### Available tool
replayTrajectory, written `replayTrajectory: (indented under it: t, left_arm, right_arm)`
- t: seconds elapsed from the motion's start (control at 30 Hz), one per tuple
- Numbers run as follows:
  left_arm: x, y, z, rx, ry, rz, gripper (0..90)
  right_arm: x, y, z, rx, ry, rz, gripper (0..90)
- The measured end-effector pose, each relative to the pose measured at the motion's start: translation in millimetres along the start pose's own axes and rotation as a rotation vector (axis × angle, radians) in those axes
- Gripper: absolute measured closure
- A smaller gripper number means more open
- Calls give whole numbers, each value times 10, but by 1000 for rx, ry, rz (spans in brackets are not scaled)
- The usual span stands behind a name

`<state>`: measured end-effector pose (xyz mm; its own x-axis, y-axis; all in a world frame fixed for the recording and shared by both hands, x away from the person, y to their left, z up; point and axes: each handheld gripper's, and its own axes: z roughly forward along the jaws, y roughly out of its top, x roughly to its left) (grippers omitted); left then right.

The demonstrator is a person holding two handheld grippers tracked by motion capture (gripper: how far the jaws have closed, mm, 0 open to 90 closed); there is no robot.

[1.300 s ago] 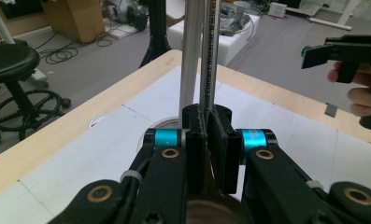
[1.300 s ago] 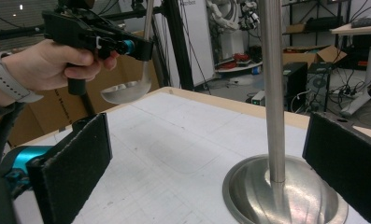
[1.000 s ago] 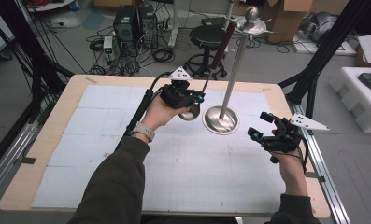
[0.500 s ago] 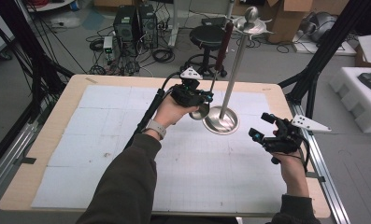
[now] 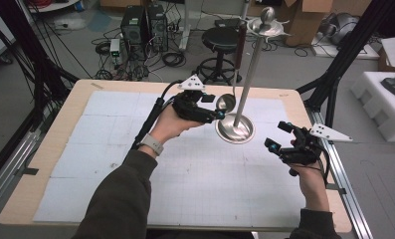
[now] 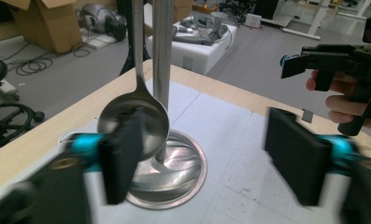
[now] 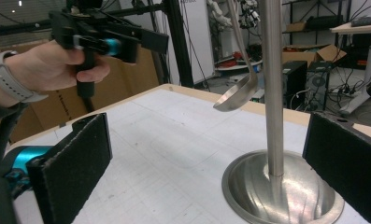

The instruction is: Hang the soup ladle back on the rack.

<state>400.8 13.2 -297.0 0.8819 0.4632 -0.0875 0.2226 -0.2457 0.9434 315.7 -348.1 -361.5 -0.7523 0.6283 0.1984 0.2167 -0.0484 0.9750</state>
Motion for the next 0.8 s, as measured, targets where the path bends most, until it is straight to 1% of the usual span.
replayTrajectory:
  t: [0.07, 0.1, 0.13, 0.17, 0.2, 0.23, 0.27, 0.3, 0.33, 0.4, 0.43, 0.47, 0.53, 0.6, 0.63, 0.7, 0.77, 0.8]
  left_arm:
    - [5, -24, -100, -27, 7, 9, 153]
    - [8, -34, -151, -30, -2, 2, 109]
    - [9, -52, -205, -30, -26, -9, 93]
    - [-1, -70, -258, -30, -32, 0, 88]
    - [-19, -89, -311, -34, -33, 13, 47]
    - [-31, -106, -371, -38, -43, 16, 17]
    - [-32, -119, -434, -43, -51, 16, 17]
    - [-37, -130, -498, -54, -49, 16, 17]
    - [-37, -138, -548, -58, -43, 23, 17]
    - [-38, -154, -688, -69, -14, 39, 17]
    - [-29, -167, -754, -80, -14, 52, 17]
    - [-21, -179, -819, -87, -9, 55, 17]
    - [-4, -214, -951, -99, 27, 72, 17]
    - [4, -267, -1098, -96, 51, 62, 17]
    - [4, -309, -1168, -111, 54, 71, 17]
    - [12, -412, -1306, -135, 64, 63, 17]
    - [40, -533, -1433, -153, 90, 56, 17]
    - [58, -594, -1491, -158, 106, 46, 17]
  right_arm:
    - [7, 0, 4, 2, -1, 1, 0]
    - [7, -1, 6, 4, -1, -2, 0]
    - [9, -1, 8, 5, -2, -2, 0]
    - [10, -2, 11, 5, -3, -2, 0]
    - [9, -2, 12, 6, -3, -4, 0]
    - [8, -2, 15, 6, -4, -5, 0]
    - [10, -2, 16, 7, -3, -5, 0]
    - [10, -2, 18, 6, -4, -5, 0]
    - [9, 0, 18, 6, -6, -7, 0]
    - [18, 7, 22, 5, -7, -9, 0]
    - [24, 10, 25, 5, -7, -9, 0]
    - [27, 13, 29, 5, -7, -15, 0]
    - [36, 17, 34, 5, -4, -19, 0]
    - [39, 17, 37, 7, -5, -21, 0]
    - [40, 17, 37, 7, -5, -20, 0]
    - [39, 17, 34, 7, -4, -23, 0]
    - [45, 19, 29, 5, -6, -25, 0]
    - [50, 19, 29, 6, -8, -25, 0]
